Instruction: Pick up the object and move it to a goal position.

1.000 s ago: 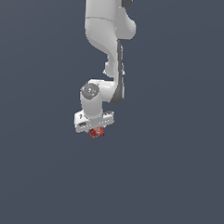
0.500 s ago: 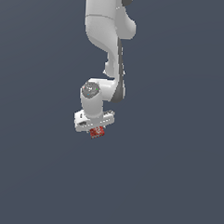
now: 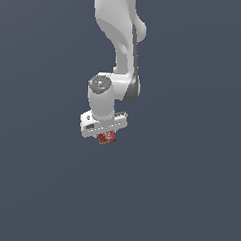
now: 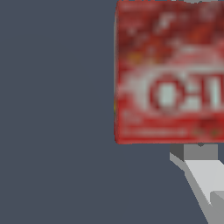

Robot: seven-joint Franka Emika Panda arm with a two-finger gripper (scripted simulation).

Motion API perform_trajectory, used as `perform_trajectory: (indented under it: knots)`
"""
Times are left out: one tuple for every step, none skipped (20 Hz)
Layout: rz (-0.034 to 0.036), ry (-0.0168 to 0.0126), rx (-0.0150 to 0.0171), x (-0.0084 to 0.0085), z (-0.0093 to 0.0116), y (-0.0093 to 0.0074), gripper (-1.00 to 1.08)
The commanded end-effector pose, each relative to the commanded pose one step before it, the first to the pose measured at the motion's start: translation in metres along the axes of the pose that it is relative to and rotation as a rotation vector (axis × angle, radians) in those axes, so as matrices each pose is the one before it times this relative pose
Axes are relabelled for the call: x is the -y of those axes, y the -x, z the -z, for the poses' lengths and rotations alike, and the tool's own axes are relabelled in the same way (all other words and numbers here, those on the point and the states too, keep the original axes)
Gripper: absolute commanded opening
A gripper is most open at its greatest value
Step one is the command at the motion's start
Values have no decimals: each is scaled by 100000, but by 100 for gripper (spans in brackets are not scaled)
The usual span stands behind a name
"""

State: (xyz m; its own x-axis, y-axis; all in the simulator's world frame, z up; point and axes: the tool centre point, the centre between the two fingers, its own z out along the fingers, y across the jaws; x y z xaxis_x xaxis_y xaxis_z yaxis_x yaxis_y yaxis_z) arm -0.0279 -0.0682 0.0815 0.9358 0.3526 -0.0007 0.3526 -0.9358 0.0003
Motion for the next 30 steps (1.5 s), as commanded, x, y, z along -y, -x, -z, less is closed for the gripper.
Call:
perform_trajectory:
  knots:
    - [54, 38, -61, 482, 2362, -581, -100]
    - [0, 0, 0, 199, 1036, -255, -100]
    - [0, 0, 0, 207, 1083, -269, -100]
    - [0, 0, 0, 212, 1119, -280, -100]
    - [0, 0, 0, 215, 1141, -288, -100]
    - [0, 0, 0, 215, 1145, -291, -100]
    - [0, 0, 0, 211, 1131, -291, -100]
    - [0, 0, 0, 204, 1105, -289, -100]
    - [0, 0, 0, 196, 1073, -285, -100]
    - [0, 0, 0, 187, 1034, -279, -100]
    - [62, -31, 6, 205, 974, -285, -100]
    - [0, 0, 0, 165, 924, -255, -100]
    - [0, 0, 0, 153, 863, -240, -100]
    - [0, 0, 0, 141, 802, -229, -100]
    - [0, 0, 0, 127, 740, -218, -100]
    - [0, 0, 0, 114, 679, -208, -100]
    - [0, 0, 0, 102, 621, -196, -100]
    - [0, 0, 0, 92, 567, -182, -100]
    - [0, 0, 0, 82, 513, -167, -100]
    - [0, 0, 0, 73, 459, -150, -100]
    - [0, 0, 0, 64, 405, -134, -100]
    - [0, 0, 0, 55, 351, -118, -100]
    - [0, 0, 0, 46, 297, -102, -100]
    - [0, 0, 0, 36, 243, -86, -100]
    - [0, 0, 0, 27, 189, -71, -100]
    - [0, 0, 0, 17, 135, -56, -100]
    - [0, 0, 0, 7, 81, -41, -100]
    - [0, 0, 0, -3, 27, -26, -100]
    - [0, 0, 0, -13, -27, -11, -100]
    - [0, 0, 0, -22, -80, 4, -100]
